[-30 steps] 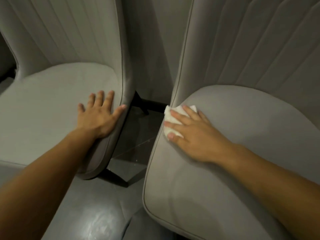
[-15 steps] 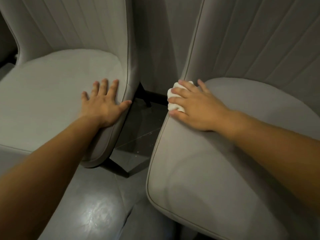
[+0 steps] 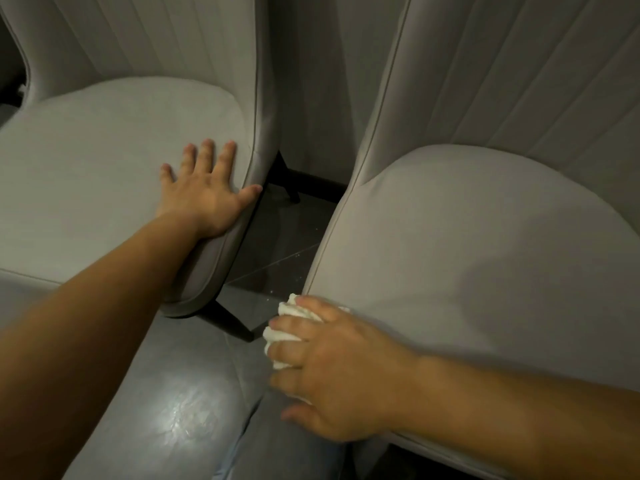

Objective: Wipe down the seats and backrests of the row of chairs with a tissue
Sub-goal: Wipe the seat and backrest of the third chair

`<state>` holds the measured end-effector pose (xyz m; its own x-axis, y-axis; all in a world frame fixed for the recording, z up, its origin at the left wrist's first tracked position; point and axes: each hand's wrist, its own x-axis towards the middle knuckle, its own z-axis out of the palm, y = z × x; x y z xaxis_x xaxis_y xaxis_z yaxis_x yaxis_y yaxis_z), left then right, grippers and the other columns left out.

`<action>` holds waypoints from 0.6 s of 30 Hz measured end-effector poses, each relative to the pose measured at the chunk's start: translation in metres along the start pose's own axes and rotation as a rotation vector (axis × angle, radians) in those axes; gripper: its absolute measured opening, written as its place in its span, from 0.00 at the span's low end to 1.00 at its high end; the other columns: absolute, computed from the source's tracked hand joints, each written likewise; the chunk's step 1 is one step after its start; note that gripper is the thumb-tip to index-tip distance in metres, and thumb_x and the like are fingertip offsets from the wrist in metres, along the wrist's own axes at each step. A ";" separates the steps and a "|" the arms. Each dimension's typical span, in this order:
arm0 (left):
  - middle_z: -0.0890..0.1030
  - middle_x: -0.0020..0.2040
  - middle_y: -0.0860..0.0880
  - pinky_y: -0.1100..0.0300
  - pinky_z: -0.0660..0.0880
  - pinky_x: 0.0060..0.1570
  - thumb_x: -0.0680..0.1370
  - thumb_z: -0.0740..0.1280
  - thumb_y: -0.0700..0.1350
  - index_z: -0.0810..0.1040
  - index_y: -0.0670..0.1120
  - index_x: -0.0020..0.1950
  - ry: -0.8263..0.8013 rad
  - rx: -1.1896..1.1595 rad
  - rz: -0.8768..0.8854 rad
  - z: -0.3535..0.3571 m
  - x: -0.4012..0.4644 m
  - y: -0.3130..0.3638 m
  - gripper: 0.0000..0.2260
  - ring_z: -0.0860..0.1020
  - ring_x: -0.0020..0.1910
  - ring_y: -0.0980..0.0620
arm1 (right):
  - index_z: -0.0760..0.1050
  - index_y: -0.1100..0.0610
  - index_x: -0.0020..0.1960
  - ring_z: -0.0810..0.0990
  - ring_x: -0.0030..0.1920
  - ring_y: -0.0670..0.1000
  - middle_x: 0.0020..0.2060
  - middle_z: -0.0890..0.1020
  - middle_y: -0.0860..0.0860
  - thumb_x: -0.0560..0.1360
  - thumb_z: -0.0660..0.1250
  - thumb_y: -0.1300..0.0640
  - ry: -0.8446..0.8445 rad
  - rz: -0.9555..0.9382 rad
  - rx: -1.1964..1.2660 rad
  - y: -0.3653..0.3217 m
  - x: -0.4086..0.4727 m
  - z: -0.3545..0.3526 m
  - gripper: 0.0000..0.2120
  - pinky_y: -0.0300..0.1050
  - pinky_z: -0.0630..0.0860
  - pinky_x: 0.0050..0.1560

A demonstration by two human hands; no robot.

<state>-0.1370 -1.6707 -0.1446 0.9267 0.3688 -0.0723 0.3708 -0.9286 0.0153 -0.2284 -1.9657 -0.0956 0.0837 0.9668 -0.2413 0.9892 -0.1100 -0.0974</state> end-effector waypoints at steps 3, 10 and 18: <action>0.44 0.80 0.49 0.37 0.45 0.72 0.72 0.43 0.76 0.41 0.59 0.78 0.005 -0.003 0.001 0.000 0.000 -0.001 0.39 0.44 0.78 0.45 | 0.80 0.45 0.60 0.70 0.68 0.54 0.61 0.79 0.48 0.81 0.52 0.40 0.037 0.083 -0.032 0.027 0.017 -0.006 0.20 0.62 0.53 0.74; 0.45 0.80 0.49 0.37 0.45 0.72 0.72 0.43 0.75 0.41 0.59 0.79 0.009 -0.005 -0.001 0.000 0.000 -0.001 0.39 0.44 0.78 0.45 | 0.70 0.39 0.71 0.54 0.79 0.52 0.75 0.67 0.44 0.80 0.48 0.33 0.068 0.541 0.053 0.133 0.025 -0.014 0.26 0.63 0.50 0.76; 0.45 0.80 0.49 0.37 0.45 0.72 0.72 0.43 0.75 0.42 0.59 0.79 -0.005 0.008 -0.010 -0.001 0.000 0.000 0.39 0.44 0.78 0.45 | 0.79 0.43 0.63 0.66 0.73 0.53 0.65 0.78 0.46 0.78 0.53 0.33 0.134 0.204 0.075 0.018 0.009 0.001 0.25 0.51 0.32 0.73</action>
<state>-0.1371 -1.6711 -0.1435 0.9226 0.3777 -0.0778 0.3793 -0.9252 0.0063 -0.2096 -1.9591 -0.1001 0.3005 0.9444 -0.1332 0.9390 -0.3175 -0.1326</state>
